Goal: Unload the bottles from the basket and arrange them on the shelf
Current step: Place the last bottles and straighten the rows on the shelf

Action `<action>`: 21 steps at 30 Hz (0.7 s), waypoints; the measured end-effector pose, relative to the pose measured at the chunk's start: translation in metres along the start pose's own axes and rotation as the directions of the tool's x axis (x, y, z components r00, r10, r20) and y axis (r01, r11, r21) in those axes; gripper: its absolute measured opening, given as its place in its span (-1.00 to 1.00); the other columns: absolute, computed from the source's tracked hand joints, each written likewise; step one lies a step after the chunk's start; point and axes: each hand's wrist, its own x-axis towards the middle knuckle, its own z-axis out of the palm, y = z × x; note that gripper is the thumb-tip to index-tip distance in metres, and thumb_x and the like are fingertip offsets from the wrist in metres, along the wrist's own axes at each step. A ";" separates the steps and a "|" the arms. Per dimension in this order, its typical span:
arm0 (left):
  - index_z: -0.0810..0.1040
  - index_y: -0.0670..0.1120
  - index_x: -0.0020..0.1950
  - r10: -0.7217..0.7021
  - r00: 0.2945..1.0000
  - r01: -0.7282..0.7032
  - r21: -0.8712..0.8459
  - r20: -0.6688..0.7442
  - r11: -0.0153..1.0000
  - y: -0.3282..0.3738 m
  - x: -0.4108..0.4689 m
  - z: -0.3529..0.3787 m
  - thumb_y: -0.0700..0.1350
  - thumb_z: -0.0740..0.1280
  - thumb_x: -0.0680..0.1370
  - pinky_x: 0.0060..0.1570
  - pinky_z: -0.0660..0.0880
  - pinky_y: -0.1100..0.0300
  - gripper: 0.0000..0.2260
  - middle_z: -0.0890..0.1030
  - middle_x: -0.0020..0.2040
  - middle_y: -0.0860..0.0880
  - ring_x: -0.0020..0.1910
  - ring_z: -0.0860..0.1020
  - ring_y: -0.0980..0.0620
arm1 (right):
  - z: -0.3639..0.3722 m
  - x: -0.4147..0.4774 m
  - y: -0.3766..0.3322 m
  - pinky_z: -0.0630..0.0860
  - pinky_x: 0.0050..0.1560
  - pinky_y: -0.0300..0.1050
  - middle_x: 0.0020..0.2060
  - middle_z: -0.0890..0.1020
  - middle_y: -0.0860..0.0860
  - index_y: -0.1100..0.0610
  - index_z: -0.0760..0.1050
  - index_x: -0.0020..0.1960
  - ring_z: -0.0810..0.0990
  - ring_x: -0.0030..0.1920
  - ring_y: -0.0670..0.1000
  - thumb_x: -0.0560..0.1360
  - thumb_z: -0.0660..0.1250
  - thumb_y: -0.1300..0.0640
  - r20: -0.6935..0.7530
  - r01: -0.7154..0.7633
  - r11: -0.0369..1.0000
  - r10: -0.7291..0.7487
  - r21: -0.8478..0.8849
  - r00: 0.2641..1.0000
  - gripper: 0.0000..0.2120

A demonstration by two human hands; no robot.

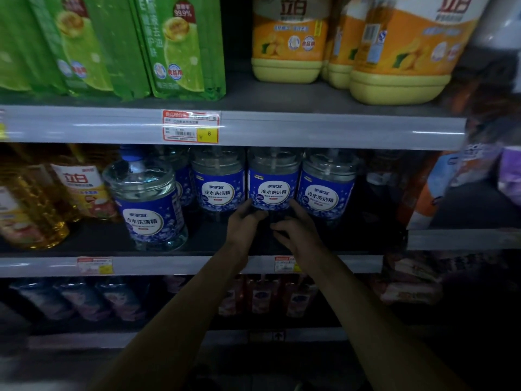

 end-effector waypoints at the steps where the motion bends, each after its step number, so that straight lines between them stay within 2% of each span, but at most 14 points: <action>1: 0.54 0.01 0.23 -0.006 1.000 0.006 0.002 0.011 1.000 0.000 0.000 0.000 -0.32 0.34 0.60 -0.10 0.55 0.30 -0.71 0.65 0.07 0.02 0.03 0.61 0.09 | 0.001 0.000 0.000 0.59 0.06 -0.11 0.11 0.61 -0.13 -0.13 0.33 0.52 0.60 0.17 -0.05 0.47 0.35 0.47 0.003 -0.002 1.000 0.002 0.000 1.000 -0.23; 5: 0.49 0.02 0.35 -0.008 1.000 0.007 0.009 0.016 1.000 -0.002 0.005 0.002 -0.31 0.33 0.61 -0.10 0.53 0.32 -0.63 0.62 0.06 0.03 0.01 0.59 0.15 | 0.004 0.003 0.000 0.58 -0.02 -0.14 0.15 0.60 -0.09 -0.11 0.28 0.57 0.58 0.11 -0.09 0.47 0.33 0.50 -0.023 -0.011 1.000 0.011 -0.013 1.000 -0.18; 8: 0.45 0.06 0.34 -0.010 1.000 0.010 -0.002 0.017 1.000 -0.003 0.005 0.001 -0.32 0.33 0.61 -0.09 0.52 0.33 -0.62 0.61 0.09 0.02 0.02 0.57 0.15 | 0.005 0.003 0.000 0.58 0.00 -0.13 0.08 0.57 -0.13 -0.10 0.27 0.58 0.56 0.07 -0.11 0.48 0.33 0.50 -0.041 -0.010 0.999 0.008 -0.037 0.999 -0.18; 11: 0.52 -0.04 0.27 -0.019 0.999 0.019 -0.008 -0.031 1.000 -0.001 0.001 -0.002 -0.31 0.33 0.61 -0.08 0.52 0.29 -0.72 0.60 0.10 -0.04 0.02 0.58 0.09 | 0.008 0.001 -0.002 0.60 0.04 -0.09 0.20 0.56 0.00 -0.04 0.30 0.57 0.58 0.17 0.03 0.48 0.34 0.49 -0.085 -0.005 0.996 -0.002 -0.086 0.996 -0.23; 12: 0.53 -0.09 0.29 -0.014 0.998 0.014 -0.004 -0.058 1.000 -0.002 0.001 -0.004 -0.31 0.34 0.61 -0.05 0.54 0.27 -0.72 0.61 0.11 -0.07 0.06 0.60 0.03 | 0.011 0.001 -0.001 0.61 0.06 -0.07 0.24 0.54 0.04 -0.01 0.33 0.55 0.58 0.19 0.07 0.49 0.35 0.48 -0.105 -0.005 0.994 -0.006 -0.105 0.994 -0.26; 14: 0.55 -0.15 0.28 0.005 0.993 -0.004 0.008 -0.117 1.000 -0.004 0.000 -0.012 -0.31 0.35 0.59 0.13 0.58 0.10 -0.73 0.62 0.14 -0.10 0.17 0.60 -0.09 | 0.017 0.001 0.000 0.63 0.14 0.01 0.28 0.55 0.10 0.04 0.38 0.51 0.59 0.20 0.11 0.49 0.37 0.47 -0.117 -0.007 0.990 -0.010 -0.138 0.993 -0.33; 16: 0.55 -0.13 0.27 0.033 0.985 -0.029 0.027 -0.172 0.999 -0.004 -0.003 -0.023 -0.30 0.36 0.57 0.28 0.55 -0.06 -0.73 0.64 0.12 -0.10 0.18 0.60 -0.10 | 0.024 -0.001 0.000 0.62 0.20 0.04 0.30 0.54 0.14 0.07 0.42 0.47 0.59 0.24 0.16 0.49 0.37 0.47 -0.083 -0.011 0.989 -0.001 -0.147 0.997 -0.38; 18: 0.53 -0.07 0.25 0.063 0.974 -0.055 0.042 -0.216 0.998 -0.003 -0.006 -0.036 -0.29 0.36 0.57 0.30 0.53 -0.12 -0.72 0.64 0.11 -0.09 0.16 0.61 -0.10 | 0.031 -0.003 0.001 0.60 0.23 0.04 0.31 0.53 0.16 0.09 0.43 0.47 0.58 0.27 0.18 0.51 0.35 0.47 -0.030 -0.014 0.989 0.010 -0.145 1.000 -0.41; 21: 0.45 -0.01 0.36 0.094 0.969 -0.083 0.058 -0.227 0.995 0.002 -0.008 -0.057 -0.28 0.35 0.58 0.31 0.52 -0.13 -0.62 0.61 0.18 -0.08 0.21 0.59 -0.10 | 0.045 -0.004 0.005 0.61 0.18 -0.02 0.32 0.52 0.16 0.05 0.40 0.50 0.58 0.25 0.16 0.52 0.34 0.46 0.026 -0.031 0.985 0.036 -0.169 0.999 -0.38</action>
